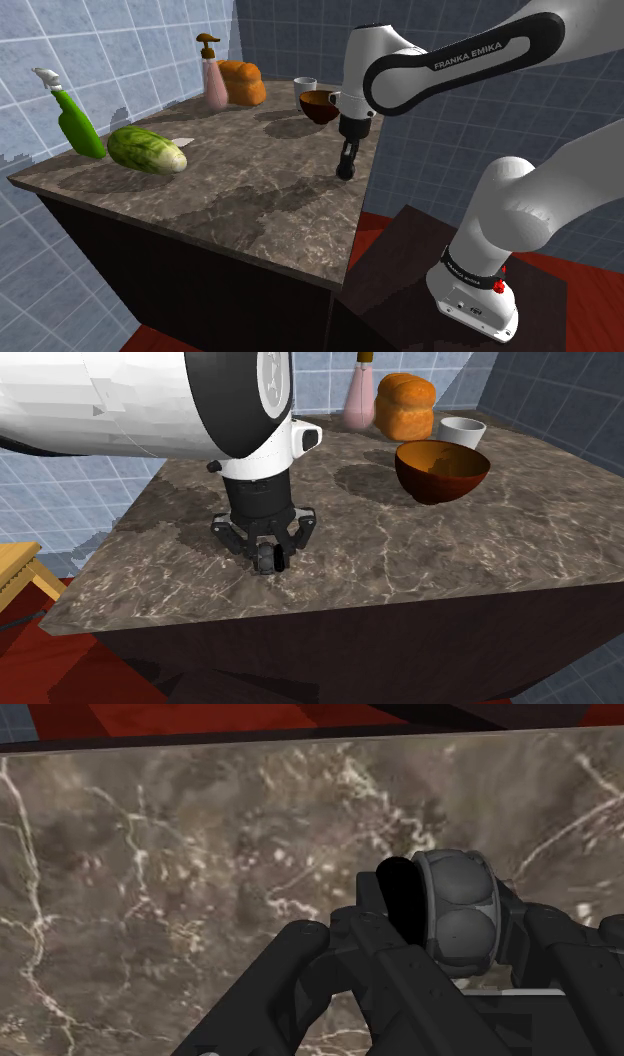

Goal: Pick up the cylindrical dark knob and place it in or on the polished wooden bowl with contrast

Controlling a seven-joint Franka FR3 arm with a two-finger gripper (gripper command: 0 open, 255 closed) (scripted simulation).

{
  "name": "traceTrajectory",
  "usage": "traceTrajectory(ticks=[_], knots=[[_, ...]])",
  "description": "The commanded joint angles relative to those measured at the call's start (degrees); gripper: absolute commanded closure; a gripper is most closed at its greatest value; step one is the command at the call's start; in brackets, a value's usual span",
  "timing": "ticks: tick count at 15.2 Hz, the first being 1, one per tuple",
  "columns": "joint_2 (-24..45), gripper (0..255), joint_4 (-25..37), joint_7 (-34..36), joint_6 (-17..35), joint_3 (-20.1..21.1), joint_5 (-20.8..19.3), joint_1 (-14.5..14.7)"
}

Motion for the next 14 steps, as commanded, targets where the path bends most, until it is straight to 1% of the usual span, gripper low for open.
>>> traceTrajectory(ticks=[1,2,14], knots=[[0.00,255,0.00,0.00,0.00,0.00,0.00,0.00],[0.00,255,0.00,0.00,0.01,0.00,0.00,0.00],[-2.11,255,7.94,-0.01,-10.04,-0.20,-0.14,-0.06]])
